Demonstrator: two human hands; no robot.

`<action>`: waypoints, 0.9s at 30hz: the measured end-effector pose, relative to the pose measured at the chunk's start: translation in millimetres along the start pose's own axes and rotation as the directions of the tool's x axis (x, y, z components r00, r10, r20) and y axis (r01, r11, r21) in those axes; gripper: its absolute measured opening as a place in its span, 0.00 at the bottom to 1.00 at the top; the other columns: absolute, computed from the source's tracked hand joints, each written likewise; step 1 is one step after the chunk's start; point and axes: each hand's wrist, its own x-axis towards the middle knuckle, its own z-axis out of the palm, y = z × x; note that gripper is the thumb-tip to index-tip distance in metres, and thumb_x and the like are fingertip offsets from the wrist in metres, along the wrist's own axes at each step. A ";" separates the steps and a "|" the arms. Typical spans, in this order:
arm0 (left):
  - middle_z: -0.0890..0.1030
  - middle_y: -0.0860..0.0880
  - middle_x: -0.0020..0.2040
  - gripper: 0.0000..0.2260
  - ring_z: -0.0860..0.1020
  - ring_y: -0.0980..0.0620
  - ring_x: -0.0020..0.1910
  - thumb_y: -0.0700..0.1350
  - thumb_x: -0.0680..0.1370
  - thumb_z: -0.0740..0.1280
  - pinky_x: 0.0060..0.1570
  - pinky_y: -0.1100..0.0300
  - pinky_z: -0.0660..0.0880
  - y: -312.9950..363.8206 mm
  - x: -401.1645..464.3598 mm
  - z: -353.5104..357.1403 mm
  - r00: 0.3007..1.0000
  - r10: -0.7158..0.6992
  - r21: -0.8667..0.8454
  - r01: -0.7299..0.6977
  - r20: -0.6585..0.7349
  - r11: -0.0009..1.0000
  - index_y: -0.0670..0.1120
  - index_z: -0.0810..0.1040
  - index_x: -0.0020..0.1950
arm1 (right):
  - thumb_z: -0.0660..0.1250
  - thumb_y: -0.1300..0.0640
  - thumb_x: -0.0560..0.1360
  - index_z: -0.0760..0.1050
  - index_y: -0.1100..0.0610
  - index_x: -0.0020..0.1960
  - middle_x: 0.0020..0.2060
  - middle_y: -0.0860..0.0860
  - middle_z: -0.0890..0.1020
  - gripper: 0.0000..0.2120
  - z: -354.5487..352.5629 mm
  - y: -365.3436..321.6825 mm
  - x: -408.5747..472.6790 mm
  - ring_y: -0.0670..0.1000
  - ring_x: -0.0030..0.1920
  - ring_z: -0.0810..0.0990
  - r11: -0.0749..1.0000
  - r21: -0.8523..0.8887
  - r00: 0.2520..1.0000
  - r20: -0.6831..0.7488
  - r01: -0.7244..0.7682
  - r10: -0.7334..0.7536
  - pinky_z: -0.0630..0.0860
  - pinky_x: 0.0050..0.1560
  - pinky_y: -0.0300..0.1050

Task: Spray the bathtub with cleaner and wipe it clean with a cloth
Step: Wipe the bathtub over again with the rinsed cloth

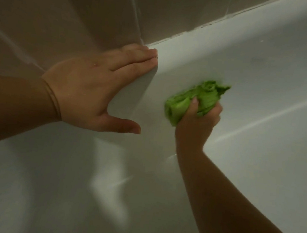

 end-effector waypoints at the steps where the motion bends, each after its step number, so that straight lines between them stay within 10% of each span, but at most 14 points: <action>1: 0.63 0.39 0.80 0.50 0.62 0.41 0.80 0.74 0.73 0.65 0.73 0.39 0.68 0.1 1.6 0.4 1.000 0.001 -0.003 -0.001 -0.002 1.000 0.37 0.62 0.81 | 0.68 0.54 0.81 0.68 0.59 0.72 0.58 0.50 0.70 0.23 0.9 12.0 -15.3 0.56 0.61 0.73 0.999 -0.052 0.998 0.061 -0.014 0.017 0.68 0.60 0.41; 5: 0.64 0.37 0.79 0.50 0.63 0.39 0.79 0.72 0.74 0.66 0.72 0.37 0.68 -1.0 11.1 1.1 1.000 0.030 -0.003 -0.030 0.003 1.000 0.35 0.62 0.80 | 0.71 0.54 0.79 0.67 0.57 0.67 0.60 0.51 0.70 0.21 5.8 23.7 -58.3 0.50 0.56 0.73 0.998 -0.067 0.948 0.317 -0.006 0.027 0.73 0.61 0.49; 11: 0.66 0.37 0.79 0.48 0.64 0.39 0.79 0.70 0.74 0.67 0.74 0.41 0.67 -0.7 18.3 4.1 0.999 0.032 0.008 -0.031 -0.022 0.999 0.35 0.63 0.79 | 0.66 0.49 0.80 0.67 0.56 0.74 0.57 0.45 0.72 0.25 -1.4 44.8 19.4 0.57 0.65 0.73 0.998 -0.066 1.000 0.014 -0.007 0.008 0.73 0.67 0.57; 17: 0.66 0.37 0.78 0.48 0.64 0.40 0.79 0.69 0.73 0.70 0.72 0.39 0.69 0.1 25.0 6.6 0.999 0.041 -0.023 -0.042 -0.036 0.999 0.35 0.64 0.79 | 0.66 0.53 0.82 0.65 0.57 0.70 0.64 0.55 0.71 0.21 1.3 75.9 -31.6 0.52 0.56 0.73 0.951 -0.216 0.917 0.285 -0.222 0.279 0.70 0.57 0.47; 22: 0.67 0.36 0.77 0.48 0.65 0.38 0.78 0.68 0.73 0.71 0.73 0.39 0.67 -0.2 31.9 9.3 0.996 0.067 -0.037 -0.069 -0.051 0.997 0.33 0.65 0.78 | 0.68 0.53 0.80 0.67 0.57 0.72 0.59 0.51 0.70 0.23 -11.2 74.0 20.7 0.51 0.57 0.72 0.982 -0.161 0.990 0.085 -0.096 0.111 0.68 0.59 0.43; 27: 0.67 0.36 0.77 0.48 0.66 0.38 0.77 0.68 0.72 0.72 0.73 0.40 0.68 2.4 36.7 9.0 0.996 0.065 -0.022 -0.067 -0.062 0.998 0.33 0.65 0.78 | 0.65 0.52 0.82 0.57 0.57 0.80 0.72 0.59 0.64 0.30 -11.7 112.1 8.2 0.61 0.68 0.71 0.892 -0.364 0.920 0.180 -0.267 0.349 0.71 0.66 0.52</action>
